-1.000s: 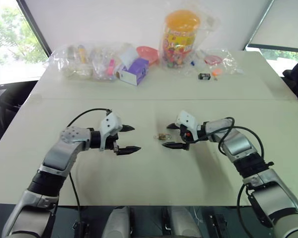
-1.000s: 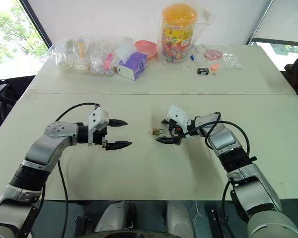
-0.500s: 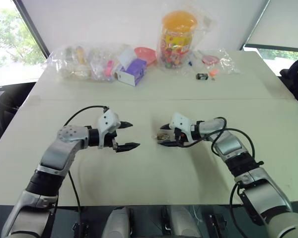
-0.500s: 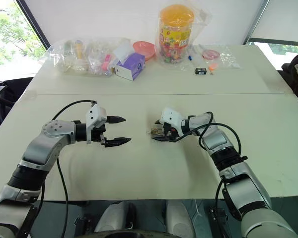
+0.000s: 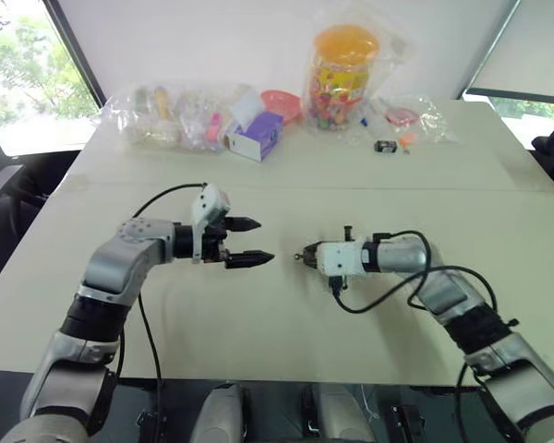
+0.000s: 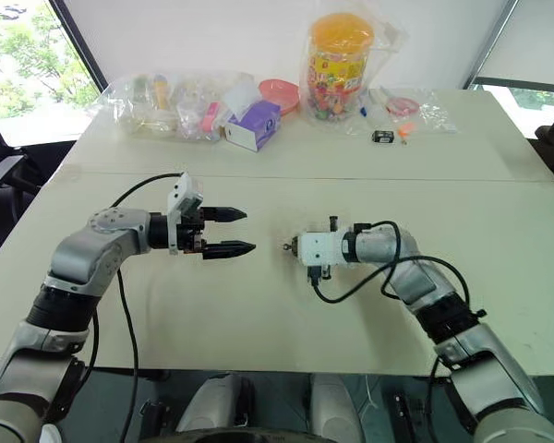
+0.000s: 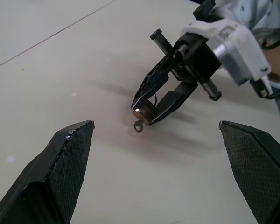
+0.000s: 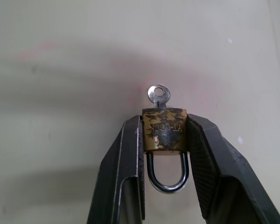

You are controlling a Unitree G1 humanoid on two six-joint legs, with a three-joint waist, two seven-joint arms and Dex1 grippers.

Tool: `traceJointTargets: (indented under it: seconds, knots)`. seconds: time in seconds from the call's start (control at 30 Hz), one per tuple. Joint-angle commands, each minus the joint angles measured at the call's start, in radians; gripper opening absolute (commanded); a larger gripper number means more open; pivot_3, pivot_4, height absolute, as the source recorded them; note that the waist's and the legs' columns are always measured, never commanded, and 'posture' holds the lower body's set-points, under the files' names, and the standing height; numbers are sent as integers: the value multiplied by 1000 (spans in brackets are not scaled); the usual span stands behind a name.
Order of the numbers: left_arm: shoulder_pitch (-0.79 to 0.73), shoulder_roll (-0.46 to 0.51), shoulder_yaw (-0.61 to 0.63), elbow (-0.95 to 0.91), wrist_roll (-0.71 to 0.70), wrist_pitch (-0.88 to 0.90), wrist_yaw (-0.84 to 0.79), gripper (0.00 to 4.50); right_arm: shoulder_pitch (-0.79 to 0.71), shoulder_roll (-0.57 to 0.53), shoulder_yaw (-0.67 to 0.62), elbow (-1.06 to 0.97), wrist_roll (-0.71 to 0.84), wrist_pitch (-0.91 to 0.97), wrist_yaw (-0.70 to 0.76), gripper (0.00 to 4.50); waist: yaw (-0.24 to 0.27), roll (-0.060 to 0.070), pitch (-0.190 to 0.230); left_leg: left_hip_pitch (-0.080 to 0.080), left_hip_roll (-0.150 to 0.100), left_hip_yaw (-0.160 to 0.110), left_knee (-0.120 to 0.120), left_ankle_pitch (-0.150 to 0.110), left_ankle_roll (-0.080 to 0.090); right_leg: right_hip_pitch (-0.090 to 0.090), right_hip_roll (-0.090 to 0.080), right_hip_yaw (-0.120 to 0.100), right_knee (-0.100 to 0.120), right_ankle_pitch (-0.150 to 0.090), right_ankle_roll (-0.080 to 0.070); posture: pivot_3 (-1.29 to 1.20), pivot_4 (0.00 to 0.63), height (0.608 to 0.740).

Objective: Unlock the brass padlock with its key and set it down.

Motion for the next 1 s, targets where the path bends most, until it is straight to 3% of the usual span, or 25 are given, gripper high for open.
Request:
traceJointTargets:
  seconds: [0.03,0.43,0.53,0.67,1.0]
  knots:
    - [-73,-29,18,43,-50,37,-27,4500,7,-17,-79,-172,-57,-90,-103,716,-1,0,1,0,0,0,0,0,0,-1,0,0,0,0,0,0,150,740]
    - [-170,-69,6,126,-73,66,-108,4500,29,-6,-135,-347,-58,-14,-96,716,-16,0,1,-1,2,0,0,0,0,-1,2,0,0,0,0,0,150,740]
    - [-175,-75,9,136,-74,61,-113,3650,34,-1,-137,-365,-51,-4,-90,716,-15,0,1,-1,1,0,0,0,0,-2,2,0,0,0,0,0,150,740]
    - [-174,-79,-2,139,-59,58,-106,1736,29,-2,-136,-379,-56,-4,-83,716,-15,0,1,-1,1,0,0,0,0,-1,2,0,0,0,0,0,150,740]
    - [-168,-101,-10,160,-44,42,-95,1736,6,2,-137,-411,-51,5,-64,716,-15,0,1,-1,2,0,0,0,0,-2,2,0,0,0,0,0,150,740]
